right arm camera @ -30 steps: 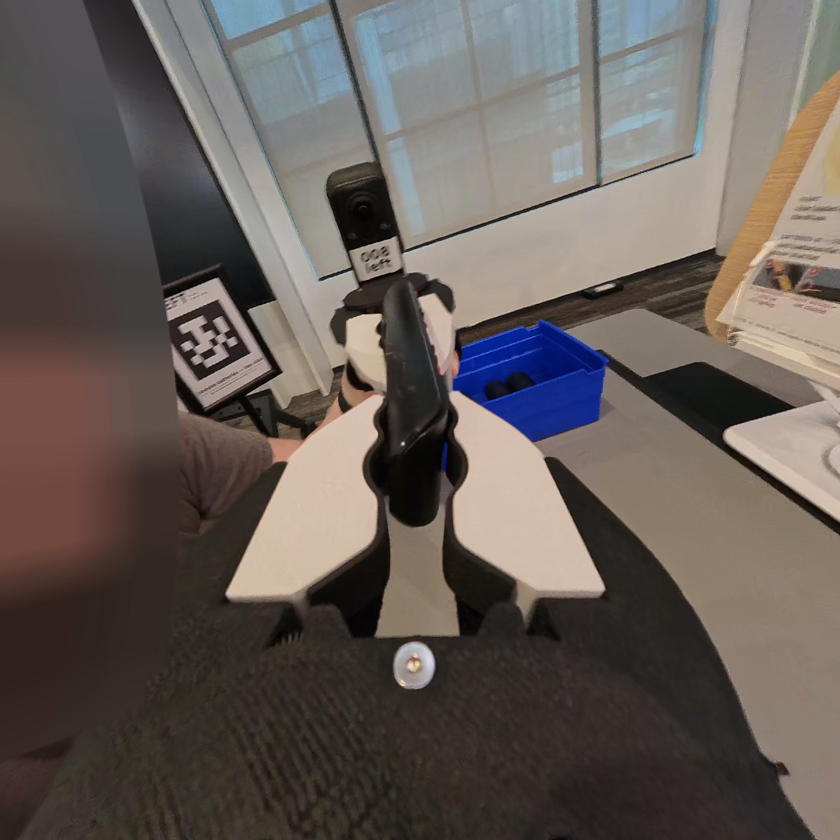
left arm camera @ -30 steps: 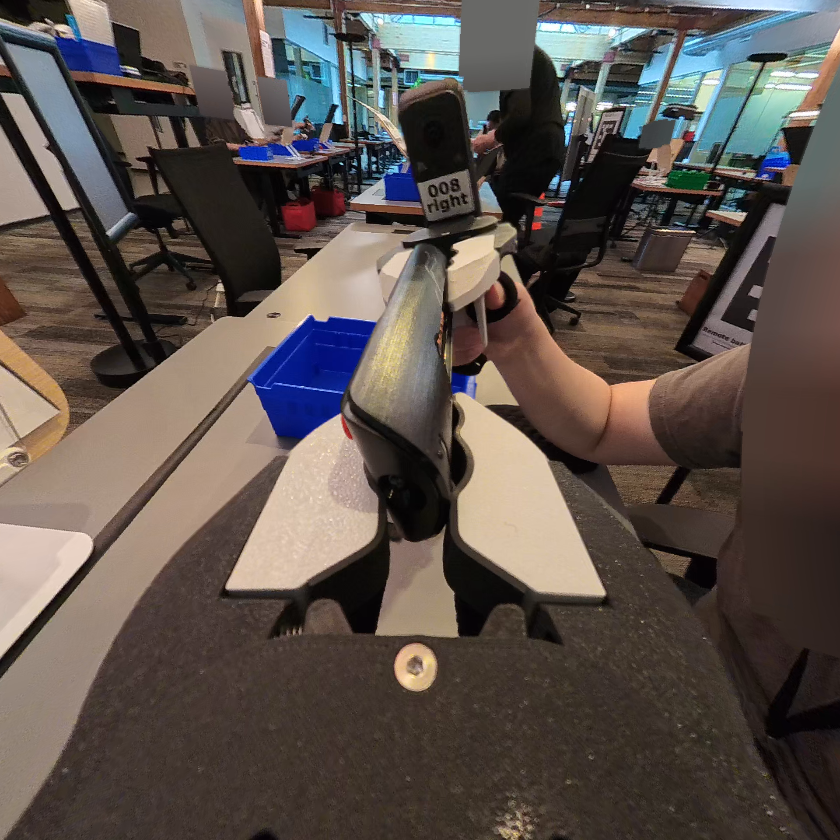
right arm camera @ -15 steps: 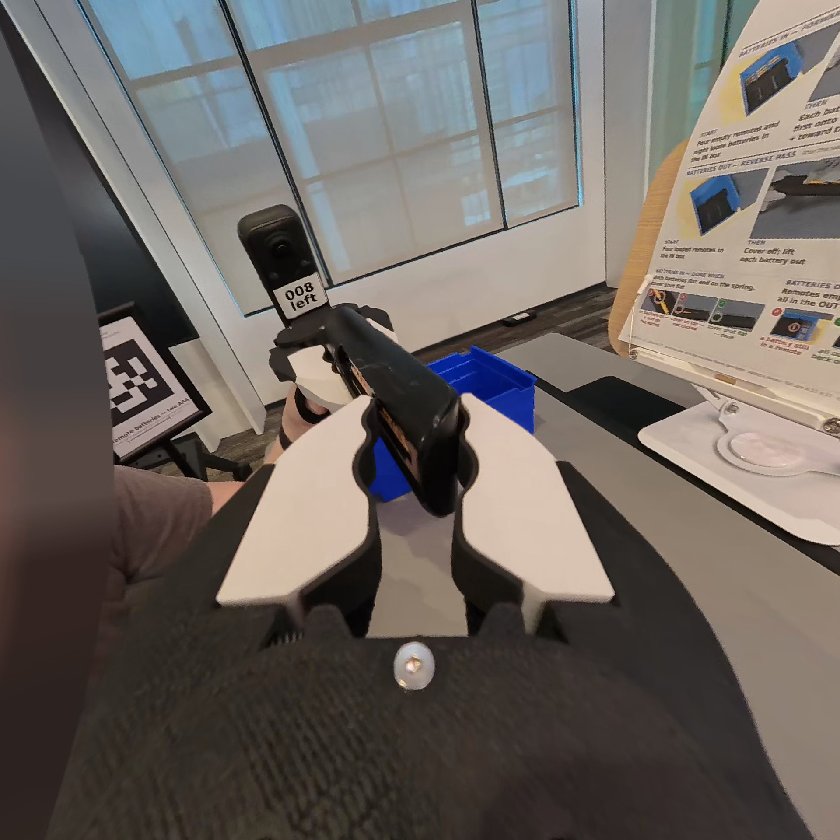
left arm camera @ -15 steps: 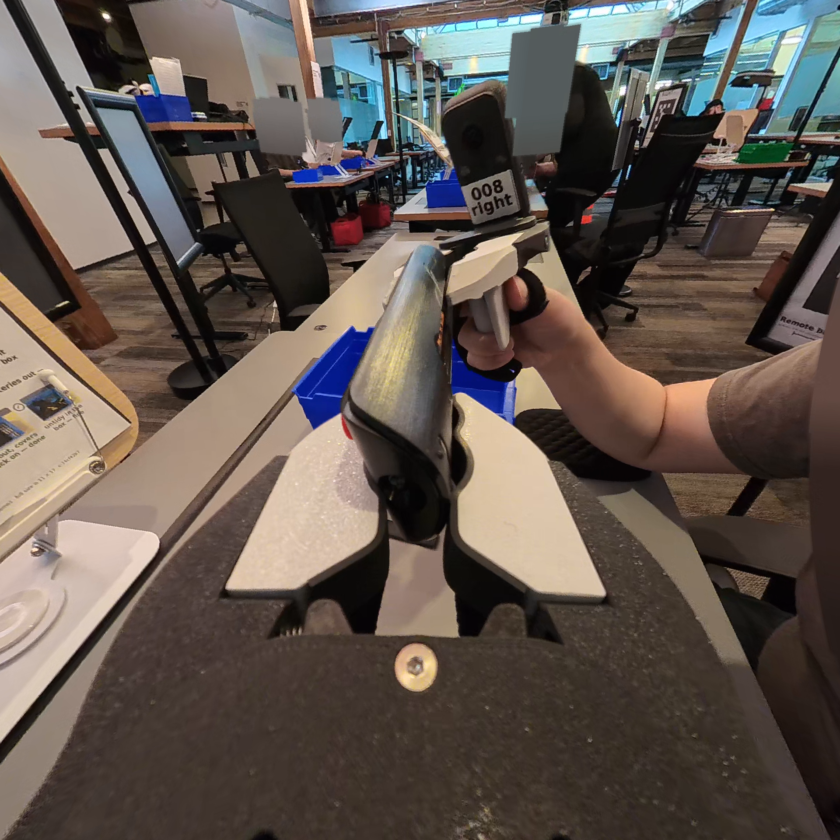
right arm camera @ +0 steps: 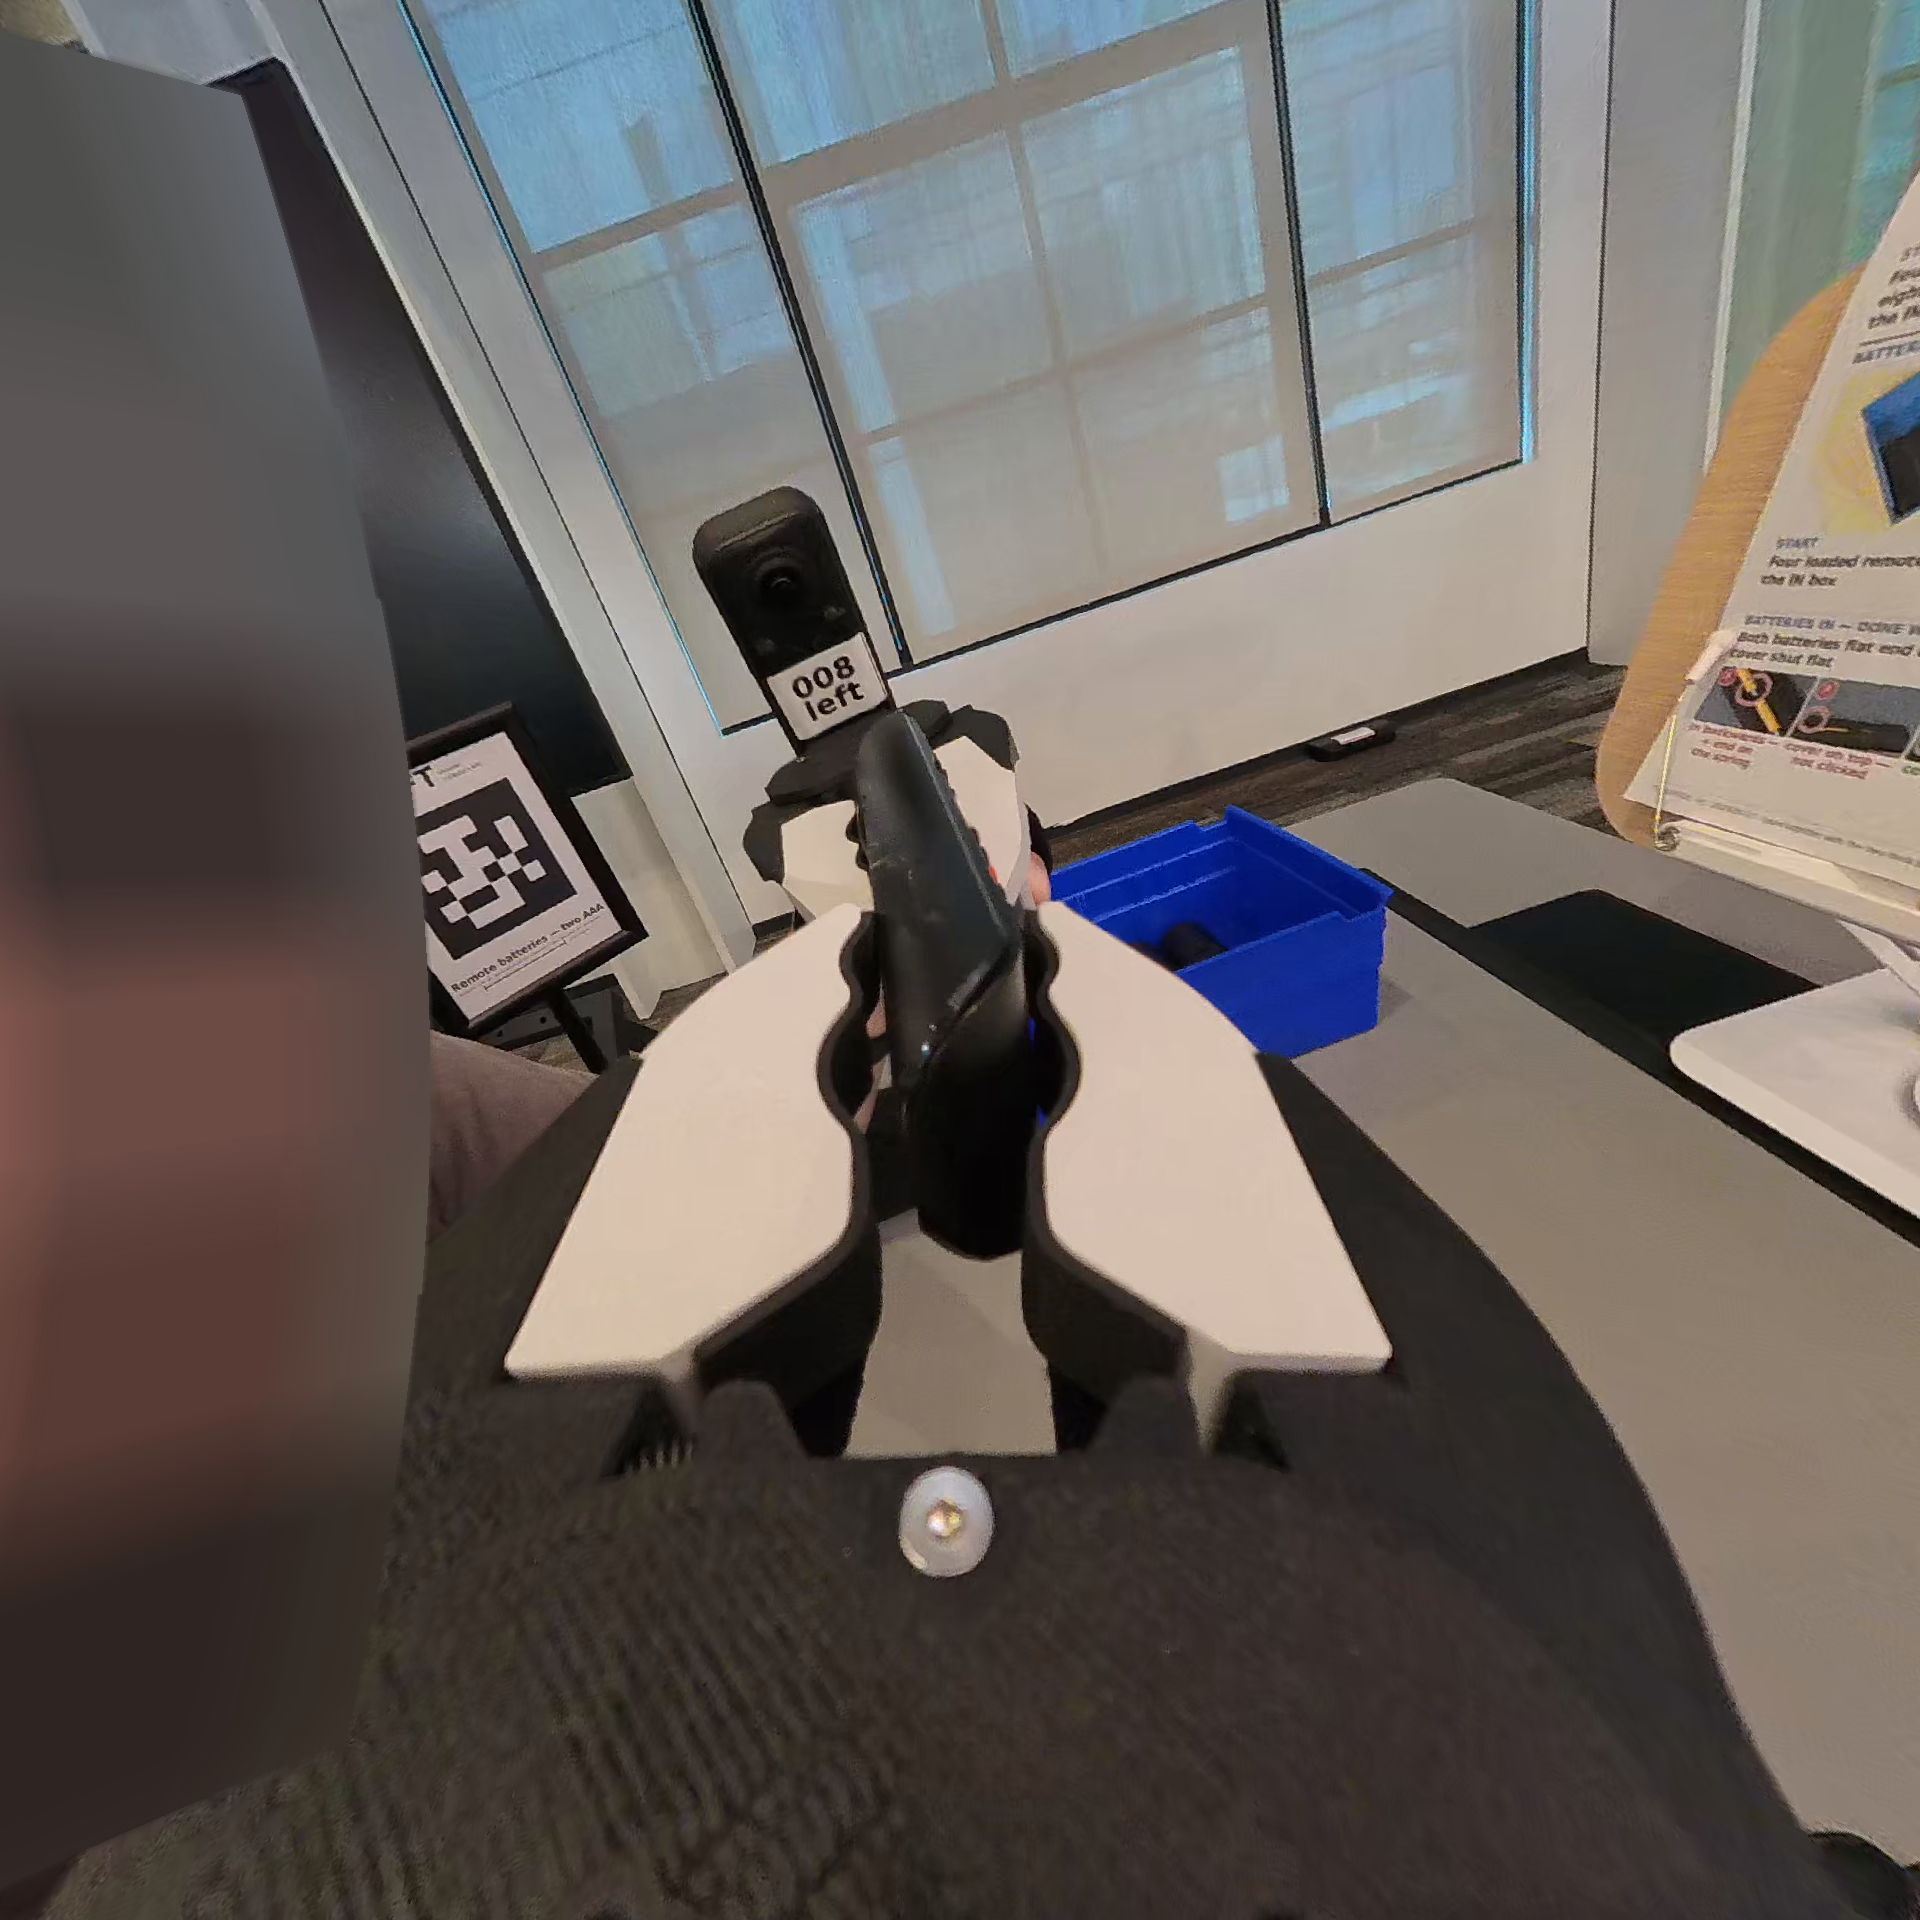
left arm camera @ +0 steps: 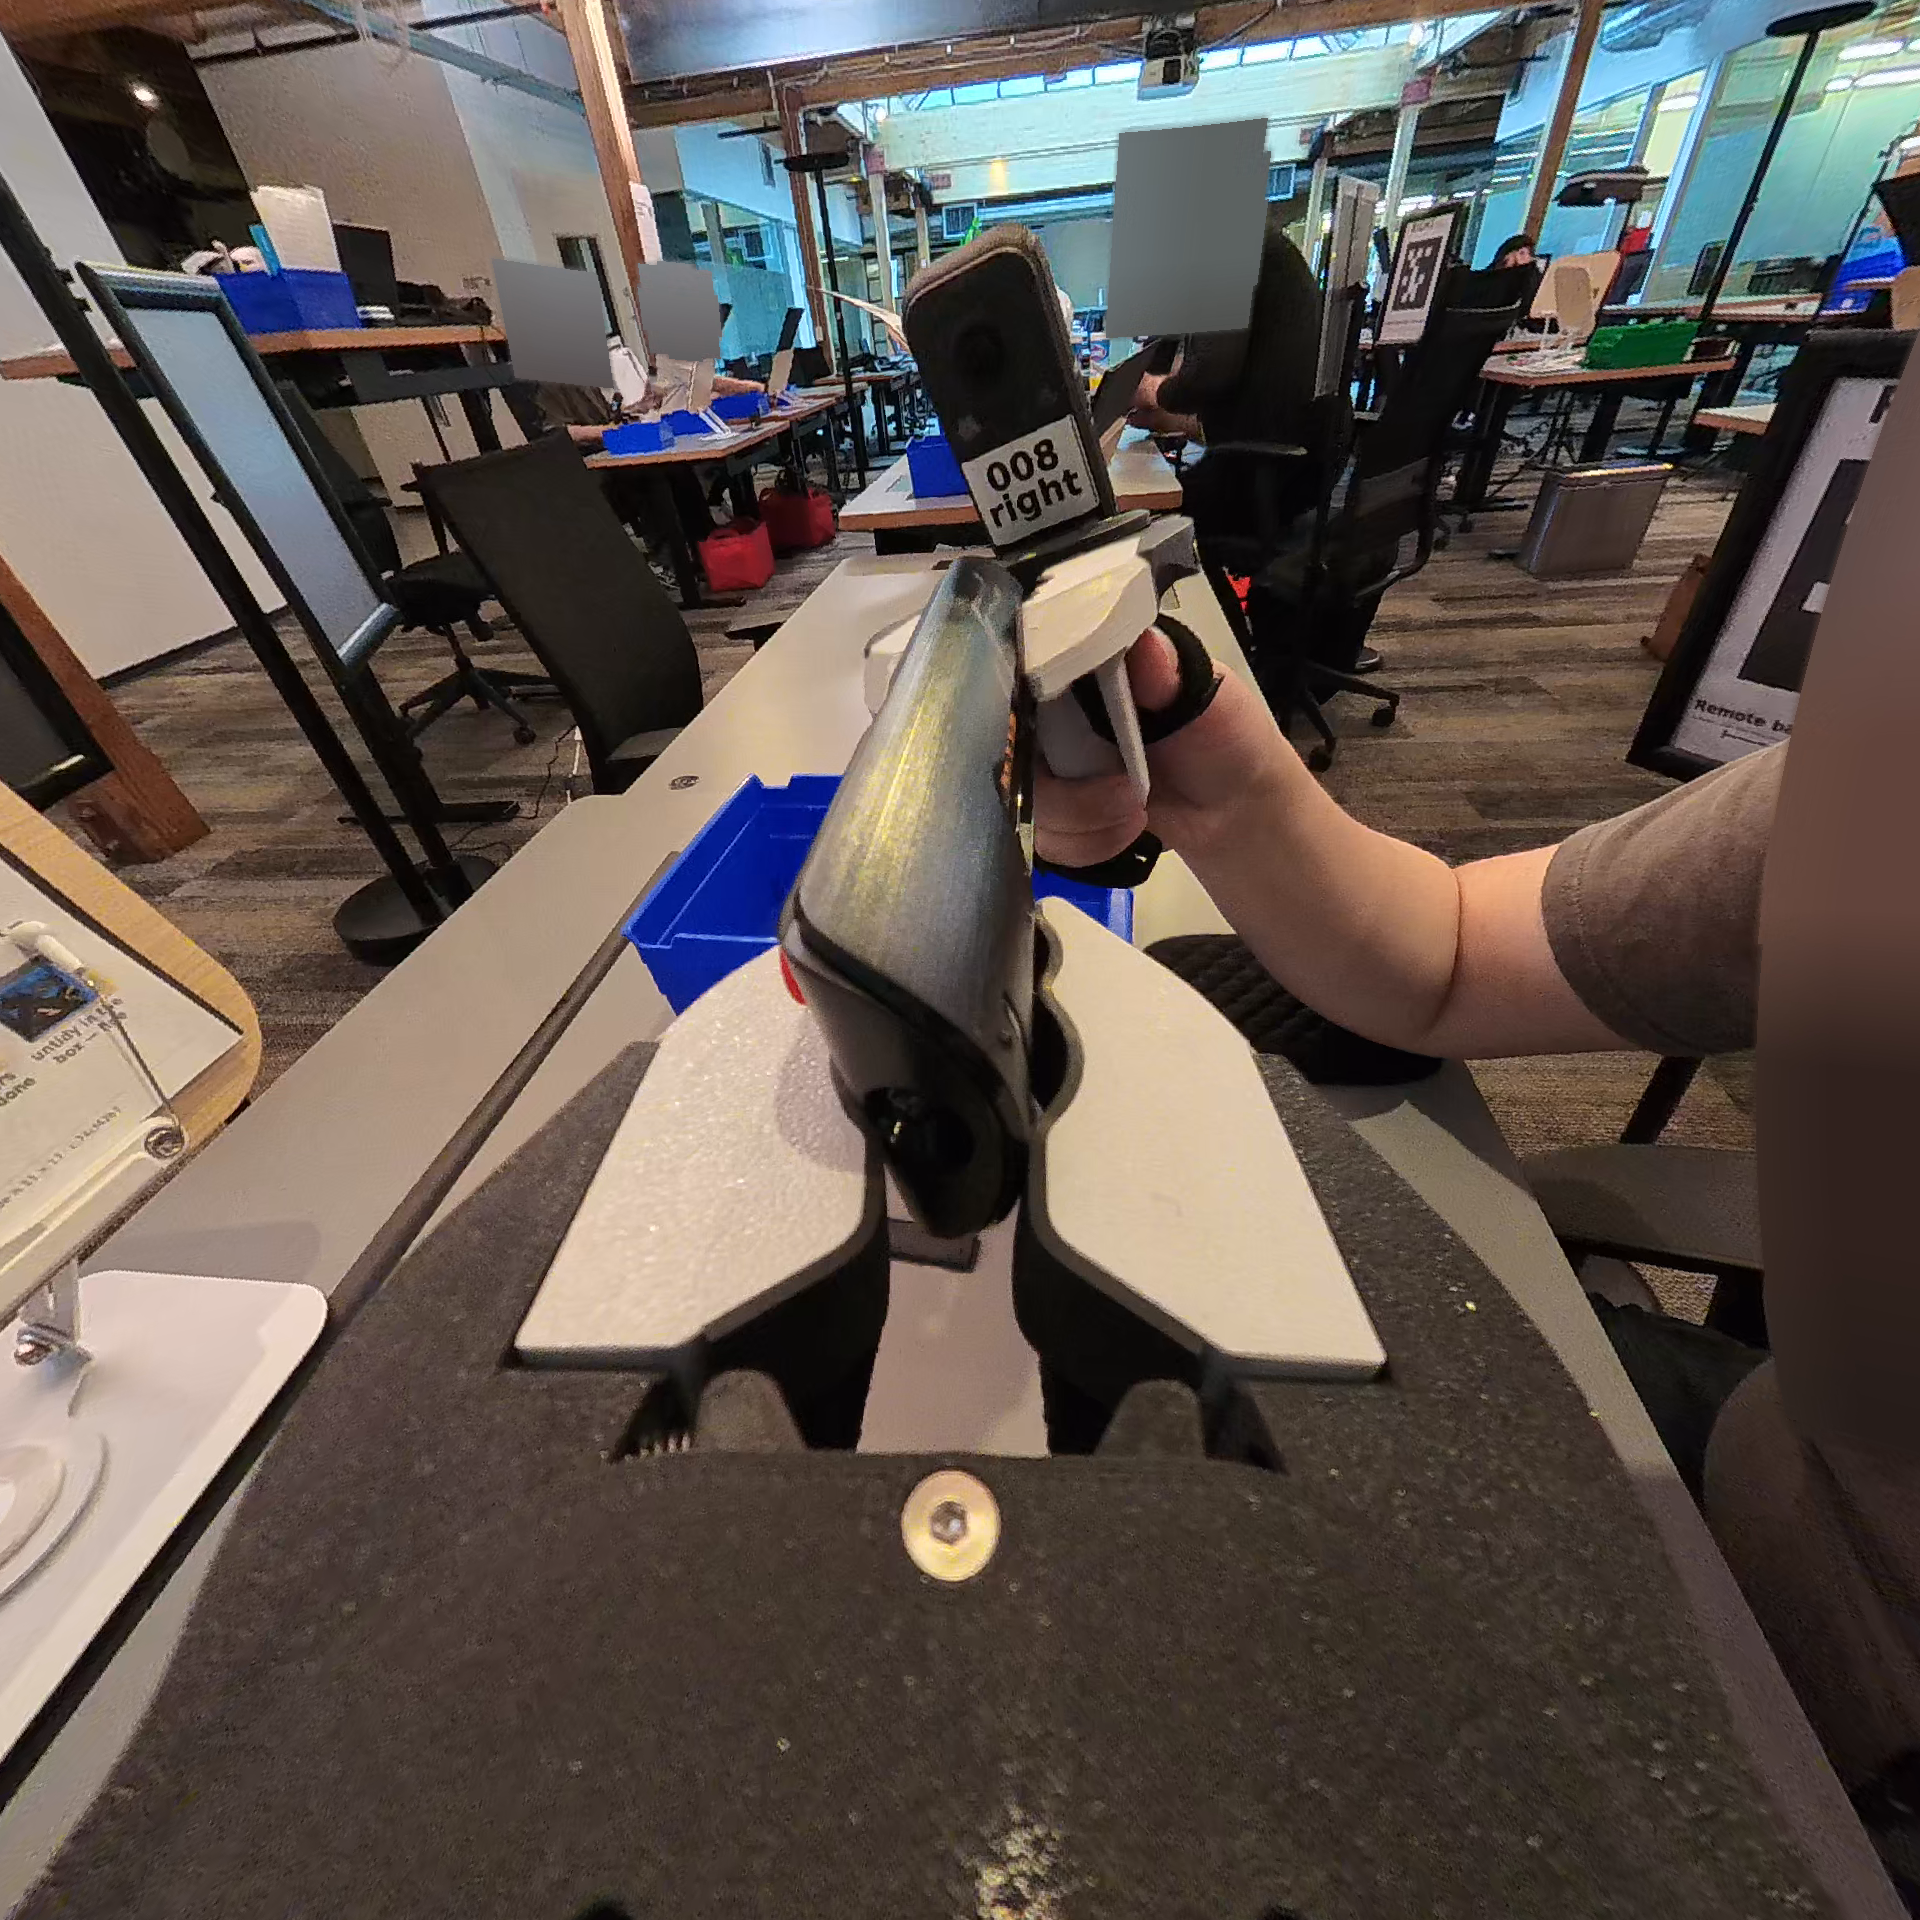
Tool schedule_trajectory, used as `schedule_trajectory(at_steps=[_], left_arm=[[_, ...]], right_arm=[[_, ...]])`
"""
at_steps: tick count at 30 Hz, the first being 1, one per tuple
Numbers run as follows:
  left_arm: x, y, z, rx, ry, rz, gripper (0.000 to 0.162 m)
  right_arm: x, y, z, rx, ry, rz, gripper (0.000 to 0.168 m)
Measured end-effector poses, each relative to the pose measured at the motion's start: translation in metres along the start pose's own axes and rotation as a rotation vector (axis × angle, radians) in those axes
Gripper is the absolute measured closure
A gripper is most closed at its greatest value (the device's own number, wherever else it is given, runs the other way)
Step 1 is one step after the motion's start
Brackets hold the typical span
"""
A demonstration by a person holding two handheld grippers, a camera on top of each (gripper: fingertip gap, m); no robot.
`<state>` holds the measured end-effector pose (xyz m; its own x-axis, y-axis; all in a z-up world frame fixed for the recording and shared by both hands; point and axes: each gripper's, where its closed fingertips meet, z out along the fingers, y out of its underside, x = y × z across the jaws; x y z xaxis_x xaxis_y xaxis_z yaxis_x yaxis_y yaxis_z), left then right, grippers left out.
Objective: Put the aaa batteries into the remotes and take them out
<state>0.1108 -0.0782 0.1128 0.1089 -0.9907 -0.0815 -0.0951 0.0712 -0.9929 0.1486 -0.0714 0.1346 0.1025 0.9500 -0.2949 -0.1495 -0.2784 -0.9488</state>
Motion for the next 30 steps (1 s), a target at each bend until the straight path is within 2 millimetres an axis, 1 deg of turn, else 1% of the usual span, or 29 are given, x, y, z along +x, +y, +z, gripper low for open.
schedule_trajectory(at_steps=[11, 18, 24, 30], left_arm=[[-0.001, -0.003, 0.000, 0.015, -0.025, 0.010, 0.138], [0.004, -0.006, -0.001, 0.047, 0.050, -0.091, 0.138], [0.006, -0.007, 0.000, 0.058, 0.070, -0.125, 0.138], [0.007, -0.007, 0.000, 0.057, 0.071, -0.129, 0.139]], right_arm=[[0.002, -0.006, -0.005, 0.013, 0.039, -0.038, 0.138], [-0.006, -0.008, -0.006, -0.005, 0.039, -0.125, 0.144], [-0.008, -0.006, -0.008, -0.036, 0.044, -0.157, 0.145], [-0.009, 0.000, -0.009, -0.084, 0.043, -0.169, 0.144]])
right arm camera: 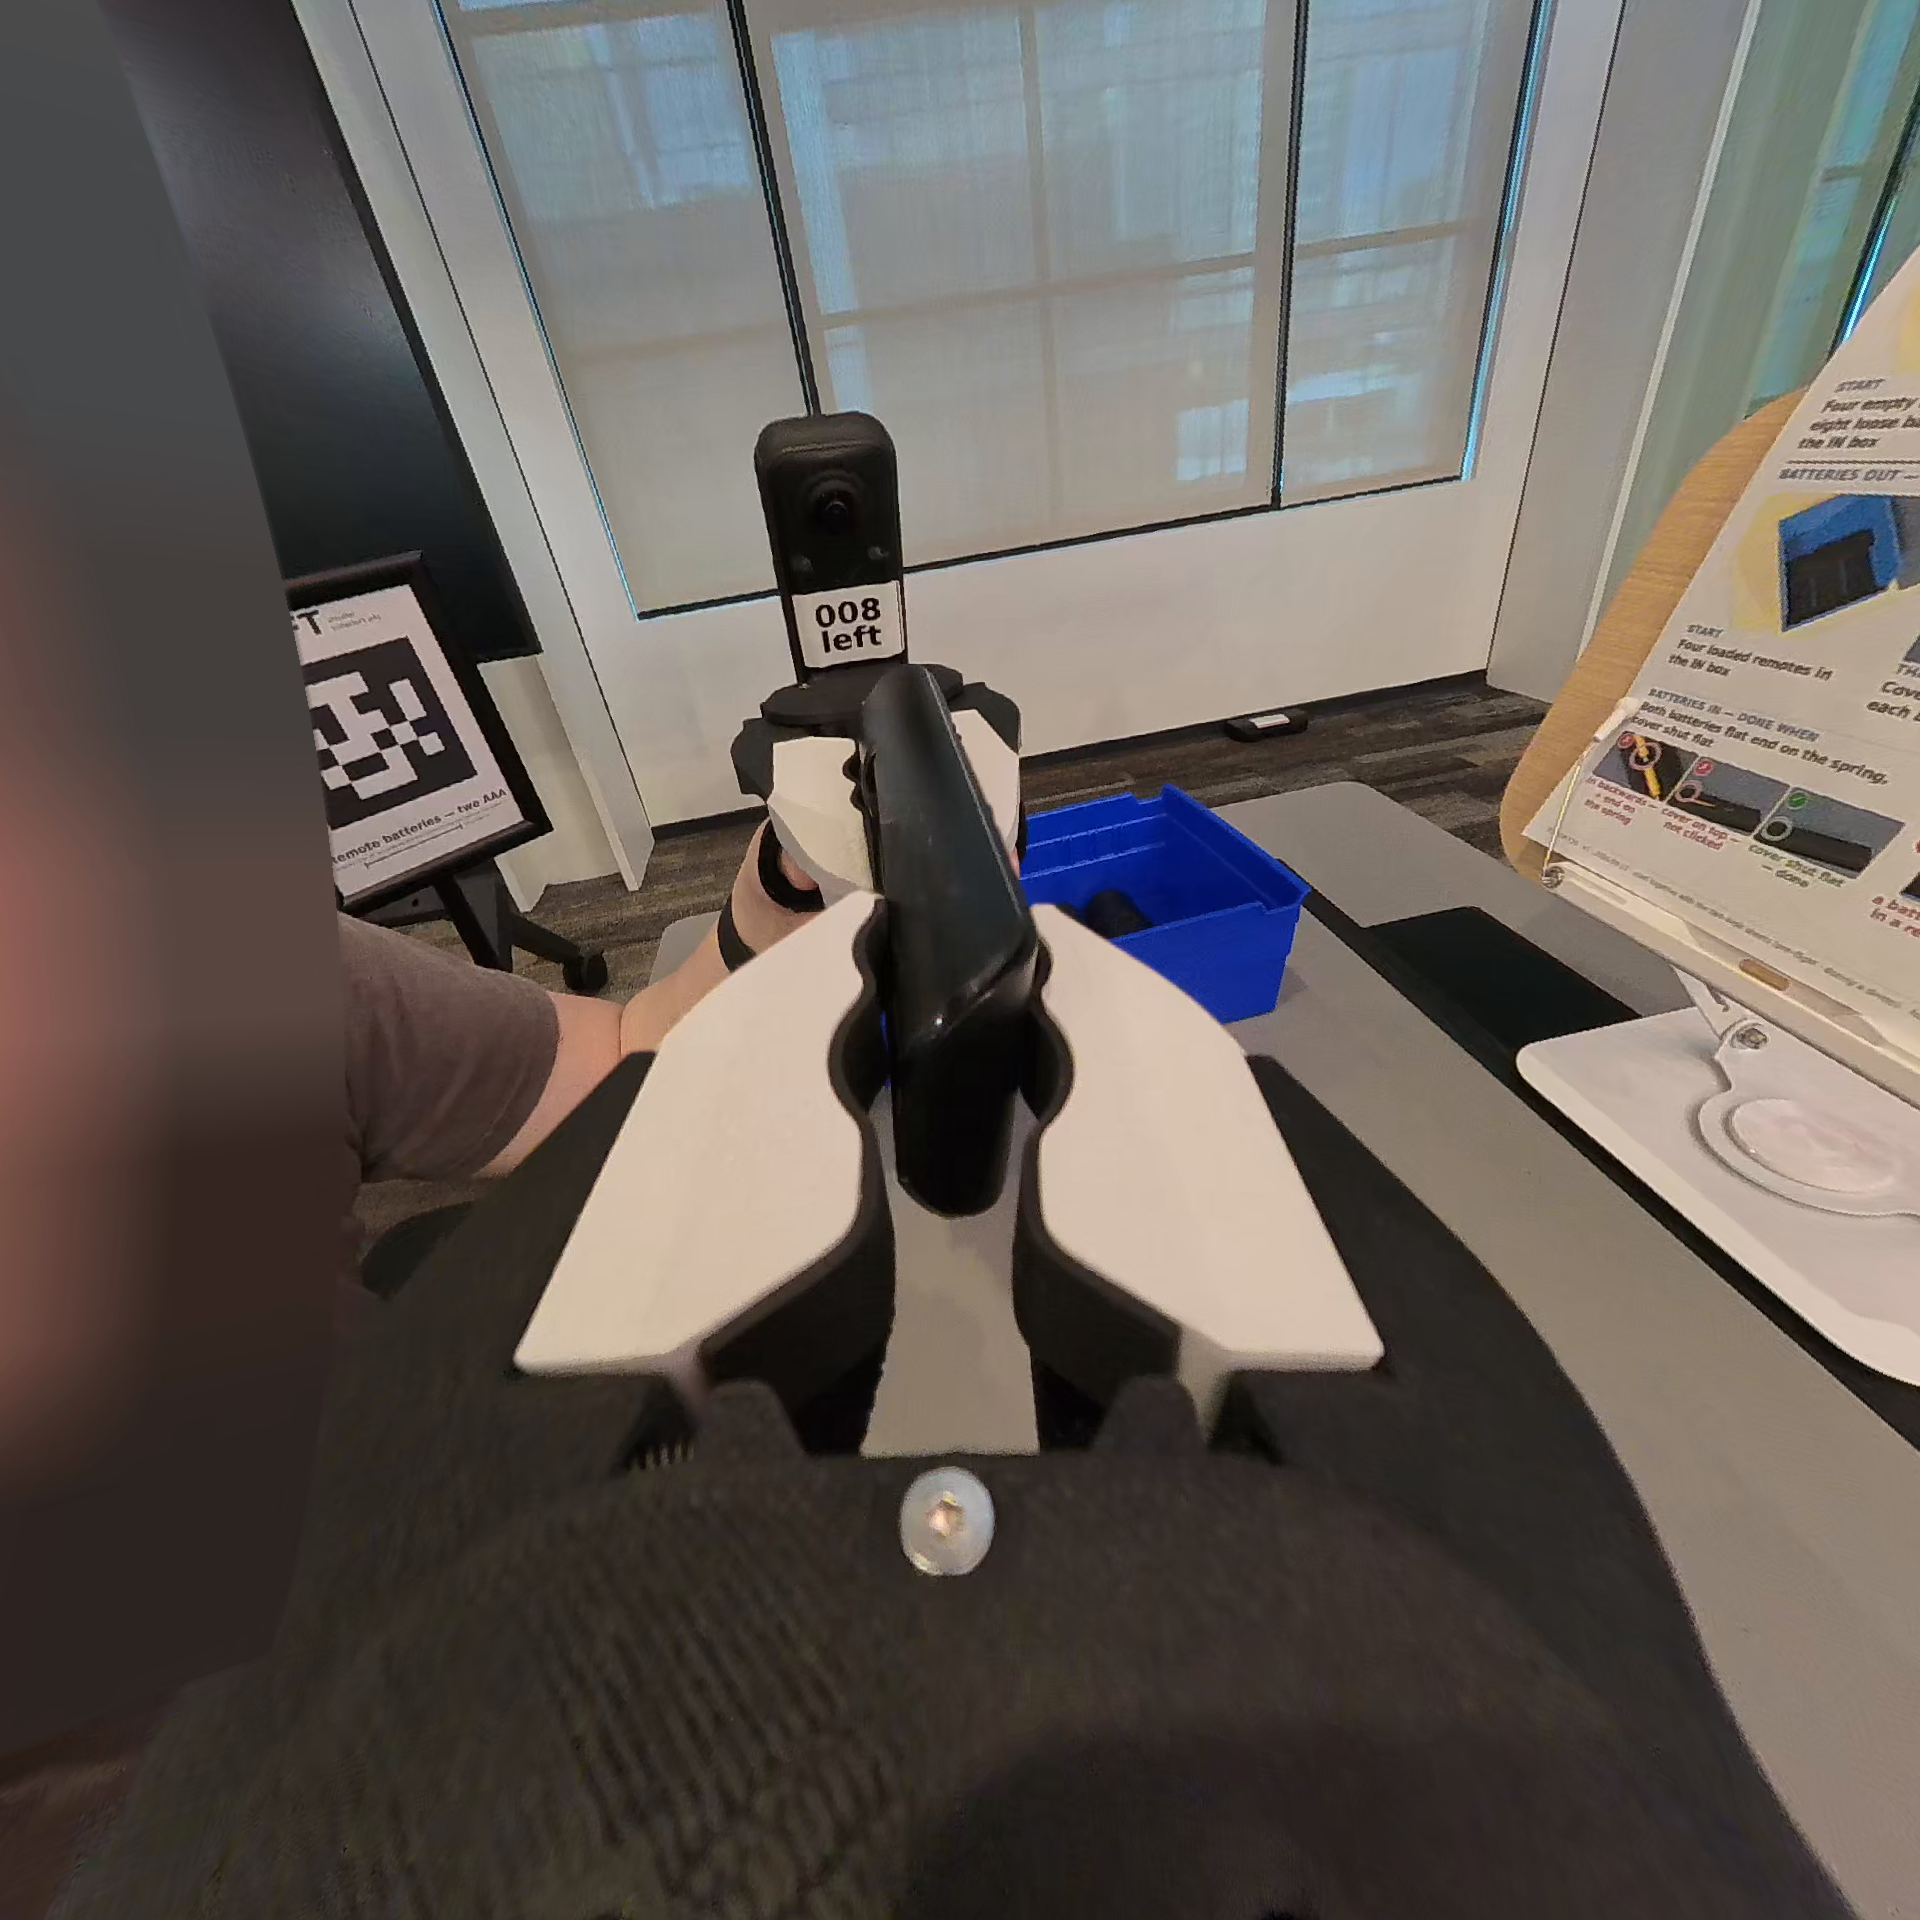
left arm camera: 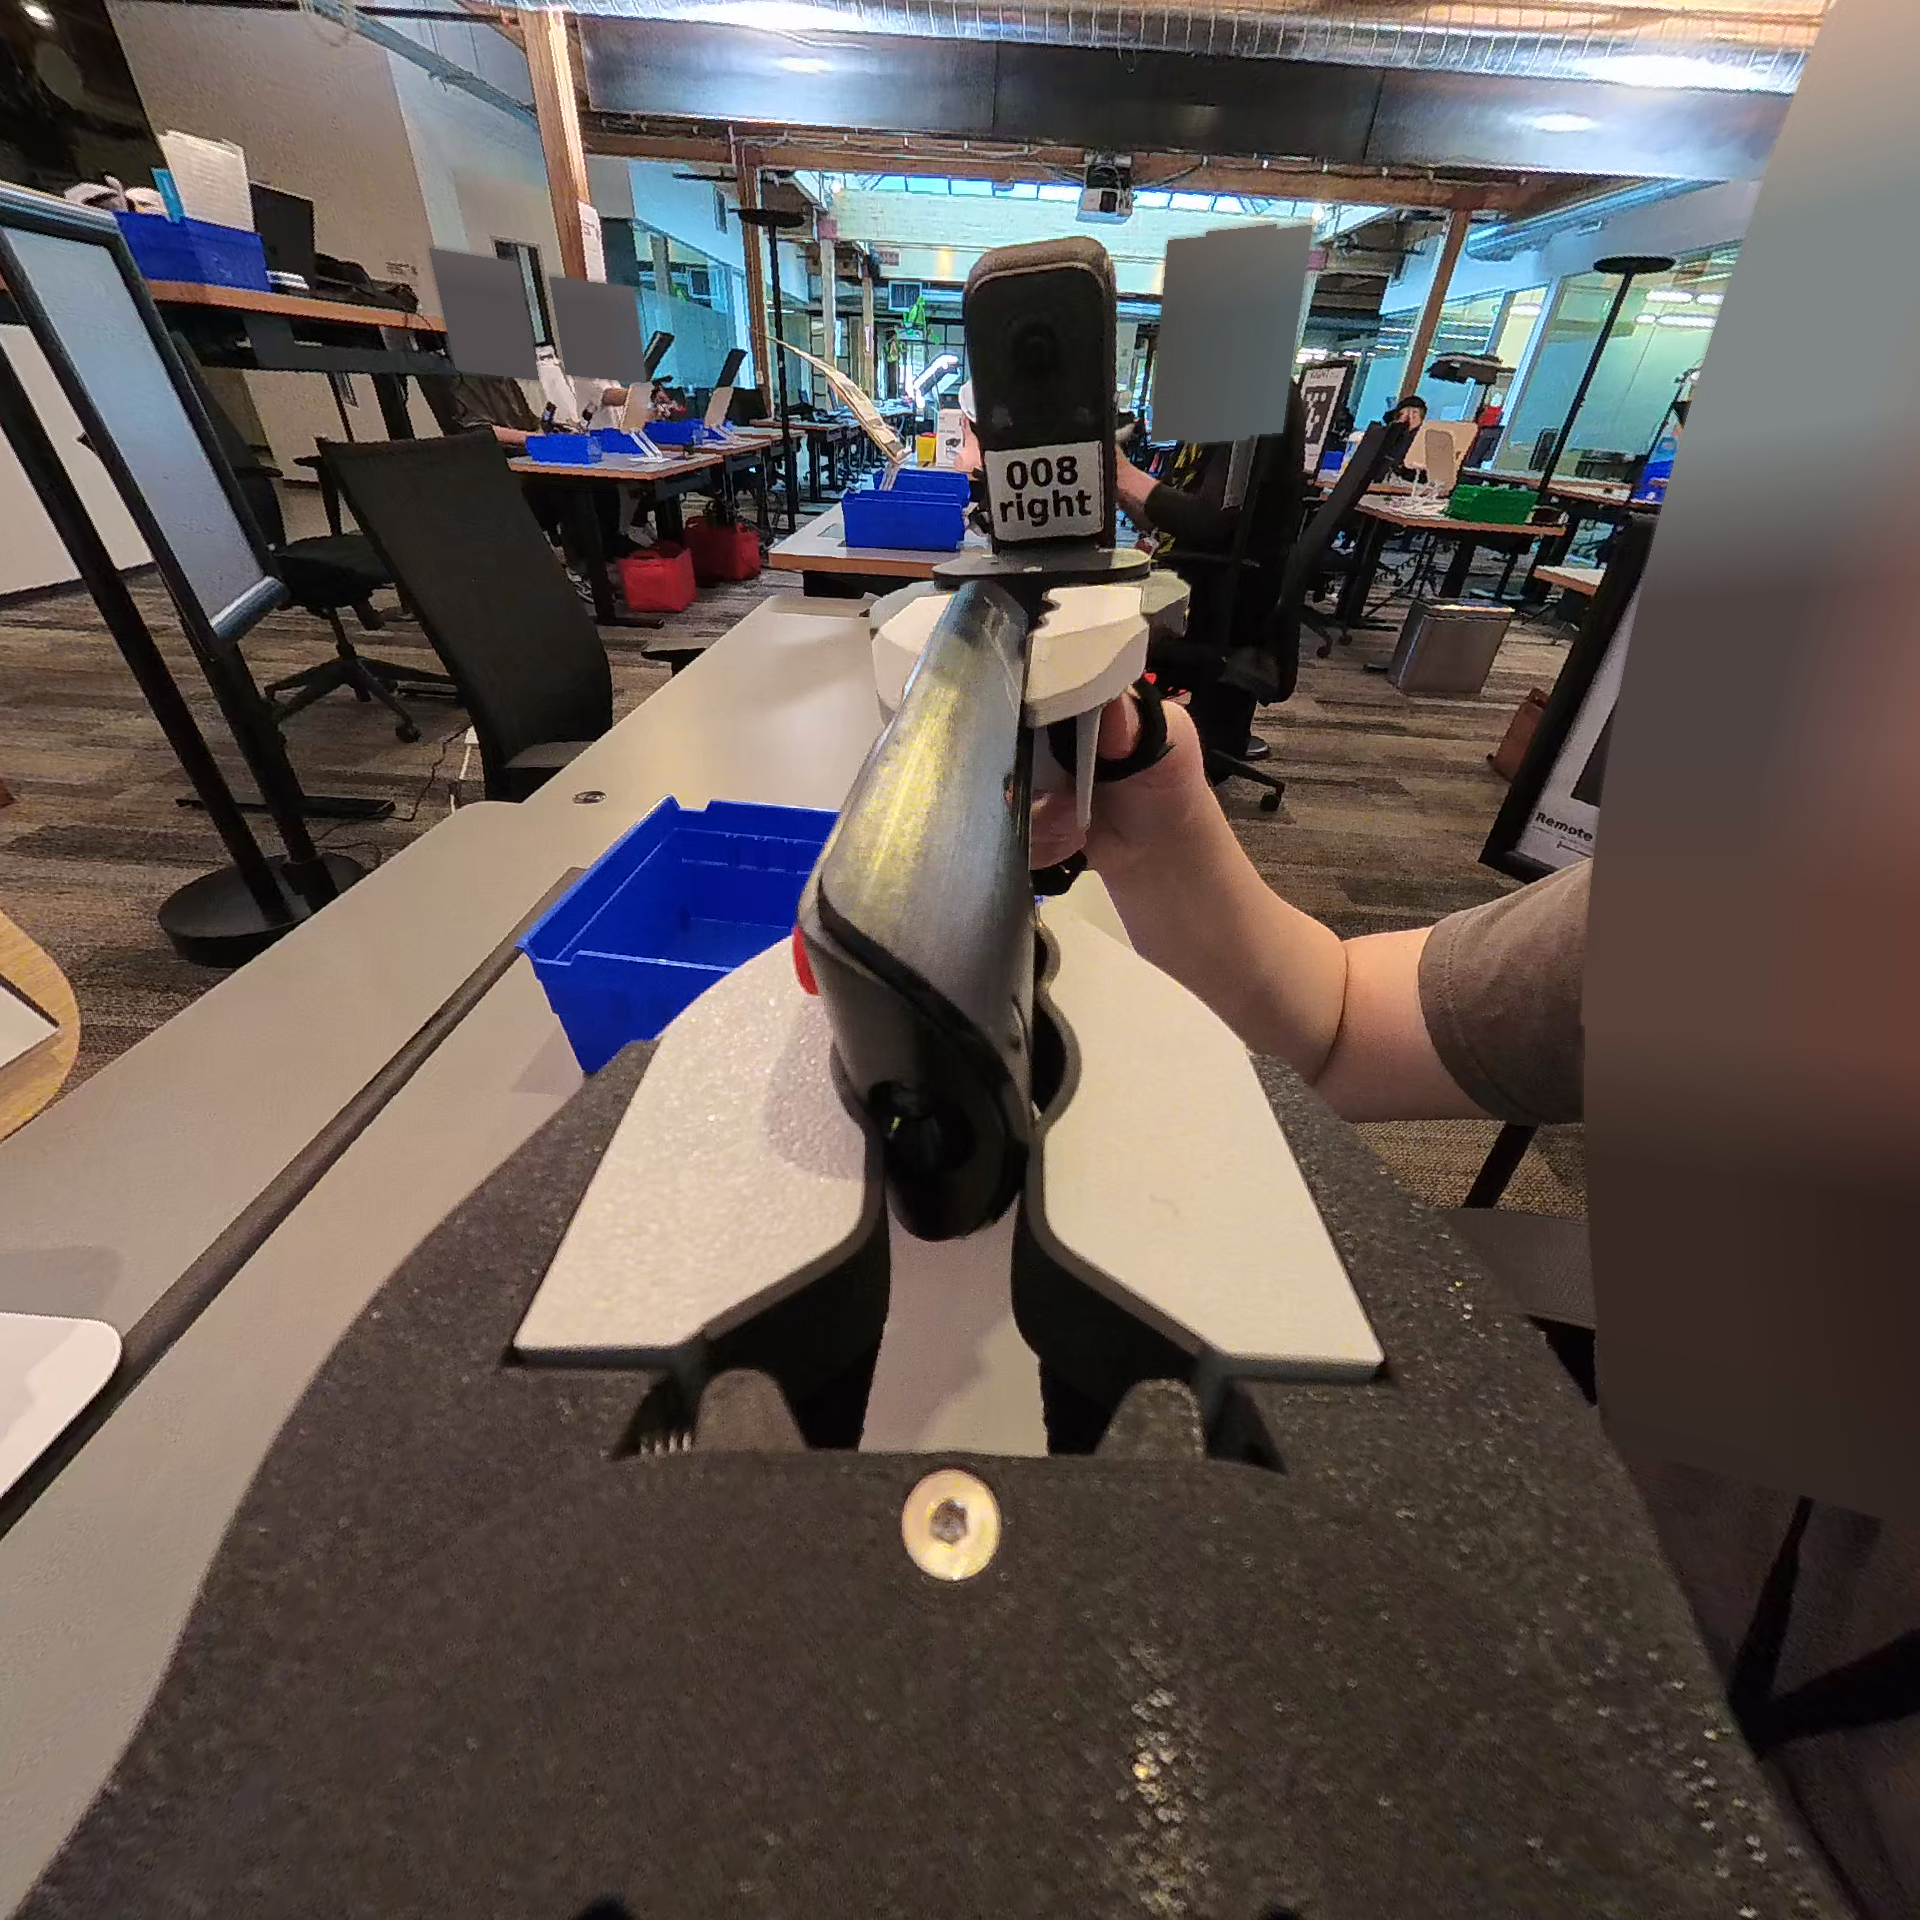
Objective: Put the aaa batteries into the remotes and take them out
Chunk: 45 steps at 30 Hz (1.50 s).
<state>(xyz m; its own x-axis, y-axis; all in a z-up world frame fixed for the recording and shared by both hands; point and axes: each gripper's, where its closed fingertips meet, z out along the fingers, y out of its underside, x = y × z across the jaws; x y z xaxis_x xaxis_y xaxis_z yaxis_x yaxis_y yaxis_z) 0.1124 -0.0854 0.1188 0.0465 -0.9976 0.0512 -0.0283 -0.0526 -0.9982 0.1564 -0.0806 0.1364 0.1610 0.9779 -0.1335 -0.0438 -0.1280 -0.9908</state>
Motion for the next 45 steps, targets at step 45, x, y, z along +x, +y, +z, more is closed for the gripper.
schedule_trajectory(at_steps=[45], left_arm=[[-0.001, -0.016, -0.005, 0.105, -0.046, 0.024, 0.138]], right_arm=[[0.001, -0.022, -0.003, 0.199, 0.061, 0.060, 0.145]])
